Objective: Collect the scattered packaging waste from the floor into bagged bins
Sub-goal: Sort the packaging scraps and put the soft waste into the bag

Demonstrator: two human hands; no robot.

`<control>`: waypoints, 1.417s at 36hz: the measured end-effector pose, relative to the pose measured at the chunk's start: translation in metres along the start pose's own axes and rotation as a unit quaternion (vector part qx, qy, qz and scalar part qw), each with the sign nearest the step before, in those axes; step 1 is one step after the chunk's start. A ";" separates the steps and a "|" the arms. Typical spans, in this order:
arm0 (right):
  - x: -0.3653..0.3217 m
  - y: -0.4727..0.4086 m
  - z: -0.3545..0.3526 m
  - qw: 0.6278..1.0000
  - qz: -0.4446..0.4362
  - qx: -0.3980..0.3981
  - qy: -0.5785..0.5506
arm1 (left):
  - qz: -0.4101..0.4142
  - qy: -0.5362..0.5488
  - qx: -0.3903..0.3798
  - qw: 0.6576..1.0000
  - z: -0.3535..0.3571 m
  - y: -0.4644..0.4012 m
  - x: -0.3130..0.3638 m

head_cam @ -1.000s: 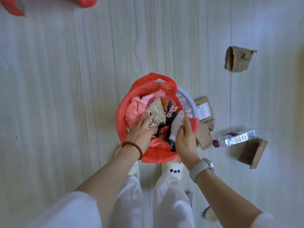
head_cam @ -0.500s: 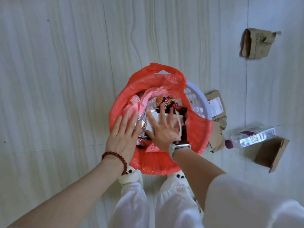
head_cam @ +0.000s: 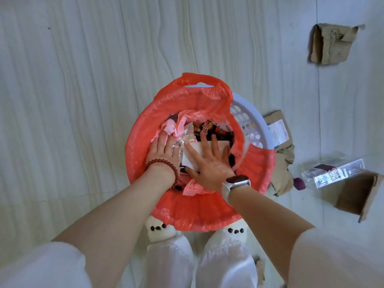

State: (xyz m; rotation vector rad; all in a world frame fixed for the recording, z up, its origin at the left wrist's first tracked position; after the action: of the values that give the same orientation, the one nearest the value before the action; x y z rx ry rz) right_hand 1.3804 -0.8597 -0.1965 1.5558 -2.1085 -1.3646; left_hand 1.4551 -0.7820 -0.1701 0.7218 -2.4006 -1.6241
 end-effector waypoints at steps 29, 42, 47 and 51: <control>0.009 0.037 0.002 0.991 0.046 -0.101 -0.070 | 0.013 0.278 0.147 0.949 -0.018 0.054 -0.002; -0.006 0.139 -0.101 0.955 0.010 0.269 -0.127 | -0.114 0.433 0.373 0.813 -0.045 0.133 -0.051; 0.024 0.146 -0.107 0.920 0.164 0.338 -0.113 | -0.151 0.522 0.251 0.801 -0.022 0.109 -0.062; 0.041 0.119 -0.063 0.908 0.226 0.193 -0.296 | -0.120 0.591 0.199 0.772 -0.018 0.084 -0.058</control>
State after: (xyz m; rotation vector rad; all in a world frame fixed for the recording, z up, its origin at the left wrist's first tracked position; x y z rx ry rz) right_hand 1.3229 -0.9252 -0.0857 0.6732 -3.0034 -1.4134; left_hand 1.4873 -0.7448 -0.0785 1.5485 -1.6340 -0.3156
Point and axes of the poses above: each hand's wrist, its own y-axis away from the middle knuckle, its own z-axis out of the palm, x = y × z, the point moved 7 cm from there along -y, towards the middle knuckle, and after that the axes turned 1 degree about -z, right-handed, at the moved point
